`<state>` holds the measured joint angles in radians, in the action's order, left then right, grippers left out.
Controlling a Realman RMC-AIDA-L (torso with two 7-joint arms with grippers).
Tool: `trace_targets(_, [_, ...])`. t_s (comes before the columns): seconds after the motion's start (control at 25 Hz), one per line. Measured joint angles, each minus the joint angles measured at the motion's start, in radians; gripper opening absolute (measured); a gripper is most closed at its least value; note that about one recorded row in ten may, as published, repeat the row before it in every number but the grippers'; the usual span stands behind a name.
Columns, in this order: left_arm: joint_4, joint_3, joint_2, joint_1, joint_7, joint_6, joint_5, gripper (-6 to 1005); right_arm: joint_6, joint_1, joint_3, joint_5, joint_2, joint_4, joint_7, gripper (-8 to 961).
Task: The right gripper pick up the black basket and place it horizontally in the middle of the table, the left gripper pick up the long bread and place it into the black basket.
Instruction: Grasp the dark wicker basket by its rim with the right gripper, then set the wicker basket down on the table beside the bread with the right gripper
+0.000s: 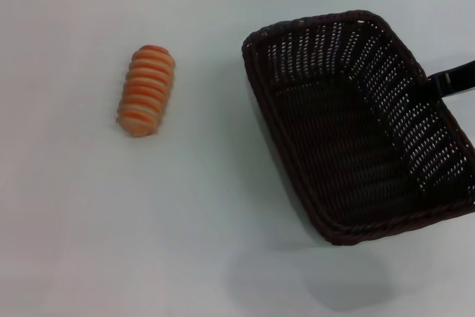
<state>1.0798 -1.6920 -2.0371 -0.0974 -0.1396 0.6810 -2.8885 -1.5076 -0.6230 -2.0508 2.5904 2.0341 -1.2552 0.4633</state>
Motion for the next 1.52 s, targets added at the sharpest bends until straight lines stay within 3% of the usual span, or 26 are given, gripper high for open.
trace_targets(0.28, [0.004, 0.000, -0.002, -0.004, 0.000, 0.000, 0.000, 845, 0.013, 0.003, -0.006, 0.046, -0.002, -0.014, 0.078, 215])
trace_targets(0.76, [0.024, 0.004, -0.009, -0.019, 0.000, -0.001, 0.000, 845, -0.003, -0.033, -0.087, 0.113, -0.055, -0.101, 0.295, 201])
trace_targets(0.88, [0.032, 0.008, -0.010, -0.022, 0.000, -0.004, 0.000, 845, -0.002, -0.038, -0.092, 0.124, -0.056, -0.109, 0.346, 181])
trace_targets(1.08, [0.046, 0.014, -0.010, -0.026, 0.000, -0.014, 0.000, 845, -0.032, -0.071, -0.152, 0.021, -0.063, -0.085, 0.518, 180])
trace_targets(1.28, [0.059, 0.023, -0.011, -0.036, 0.000, -0.018, -0.001, 845, -0.107, -0.148, -0.302, -0.040, -0.102, -0.015, 0.614, 180])
trace_targets(1.32, [0.059, 0.023, -0.011, -0.036, 0.000, -0.018, -0.001, 845, -0.123, -0.160, -0.317, -0.047, -0.114, 0.001, 0.629, 180])
trace_targets(1.36, [0.059, 0.023, -0.011, -0.036, 0.000, -0.018, -0.001, 845, -0.144, -0.181, -0.332, -0.073, -0.140, 0.039, 0.650, 180])
trace_targets(1.4, [0.059, 0.023, -0.011, -0.036, 0.000, -0.018, -0.001, 845, -0.144, -0.181, -0.332, -0.073, -0.140, 0.039, 0.650, 181])
trace_targets(1.52, [0.077, 0.030, -0.014, -0.050, 0.000, -0.029, -0.001, 845, -0.157, -0.202, -0.329, -0.114, -0.169, 0.094, 0.678, 181])
